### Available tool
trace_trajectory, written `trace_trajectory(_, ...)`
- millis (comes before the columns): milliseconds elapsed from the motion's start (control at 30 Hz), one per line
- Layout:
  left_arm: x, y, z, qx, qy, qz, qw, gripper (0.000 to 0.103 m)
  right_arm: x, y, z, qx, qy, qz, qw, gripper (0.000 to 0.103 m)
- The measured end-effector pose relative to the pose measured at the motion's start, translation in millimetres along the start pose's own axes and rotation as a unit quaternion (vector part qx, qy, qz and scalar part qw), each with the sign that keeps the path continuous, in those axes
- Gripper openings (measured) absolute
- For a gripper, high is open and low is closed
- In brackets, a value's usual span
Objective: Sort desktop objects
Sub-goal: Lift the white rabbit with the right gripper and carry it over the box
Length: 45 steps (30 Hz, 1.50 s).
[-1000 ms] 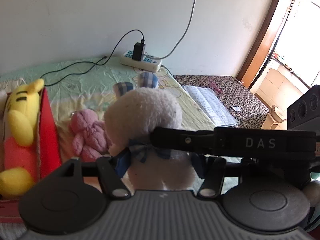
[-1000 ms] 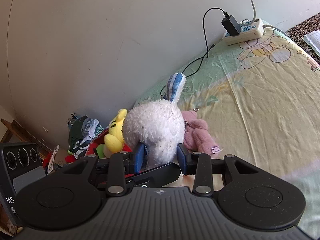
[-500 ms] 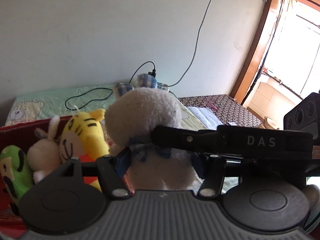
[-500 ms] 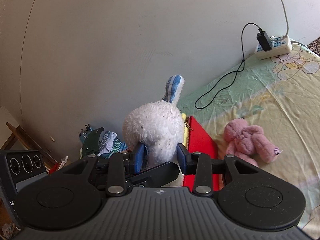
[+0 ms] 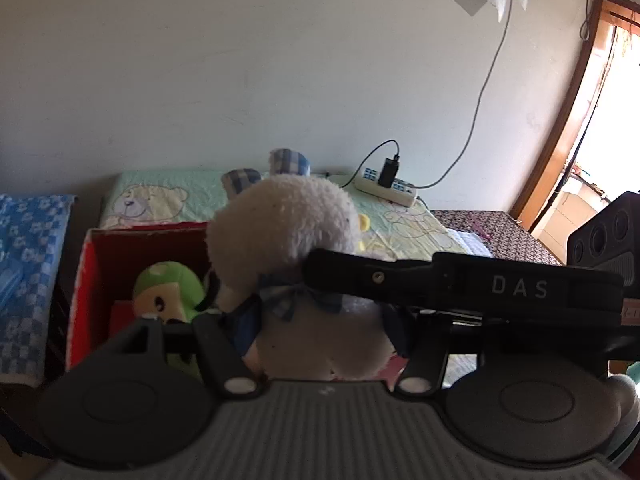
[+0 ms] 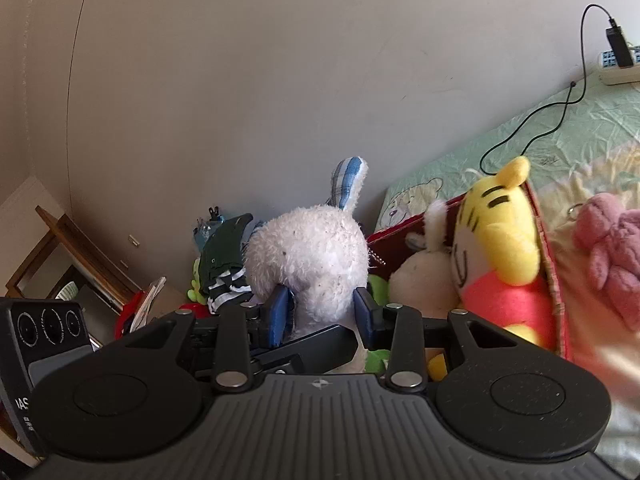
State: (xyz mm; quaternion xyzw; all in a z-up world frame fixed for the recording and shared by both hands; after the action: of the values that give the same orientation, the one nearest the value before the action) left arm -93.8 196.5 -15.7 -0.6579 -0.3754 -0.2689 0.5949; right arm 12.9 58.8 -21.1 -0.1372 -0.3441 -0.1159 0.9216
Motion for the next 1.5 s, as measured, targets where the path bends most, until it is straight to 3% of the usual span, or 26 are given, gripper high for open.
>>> trace_trajectory(233,-4.0,2.2,51.7,0.026,-0.031,0.009,0.9991,0.061,-10.6,45.8,9.1,0.011,0.004,0.032,0.999,0.038)
trace_trajectory(633,-16.7,32.3,110.0,0.025,-0.083,0.035,0.9956,0.061,-24.8,90.6,5.6,-0.007,0.002,0.077,0.997,0.037)
trace_trajectory(900,-21.9,47.0,120.2,0.021,-0.1,0.068,0.9924,0.061,-30.8,110.4,-3.5,-0.048,-0.001,0.108,0.993,0.036)
trace_trajectory(1100,-23.7,55.4,102.5,0.063,-0.037,0.069,0.995,0.064,-29.9,123.9,-0.1,-0.081,-0.039,0.126,0.988,0.035)
trace_trajectory(1367,-26.3,46.3,104.7,0.06,-0.031,0.071,0.9952,0.063,-27.1,120.3,-1.7,-0.074,-0.026,0.153,0.985,0.041)
trace_trajectory(1500,-24.6,32.2,103.4,0.061,-0.028,0.057,0.9961,0.061,-21.7,113.0,10.1,-0.061,-0.054,0.132,0.988,0.043)
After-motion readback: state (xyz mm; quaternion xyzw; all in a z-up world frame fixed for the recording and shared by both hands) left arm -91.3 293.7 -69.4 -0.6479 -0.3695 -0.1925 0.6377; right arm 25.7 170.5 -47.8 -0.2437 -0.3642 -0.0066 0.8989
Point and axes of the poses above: each gripper's, at about its wrist camera, not at the fingertips, and y roughly the way its jaws point, z to its left, x to its top, the point moved 3 cm from there along y, roughly the way its jaws point, and after that the axes turned 11 degrees about x, right-handed, at the moved point
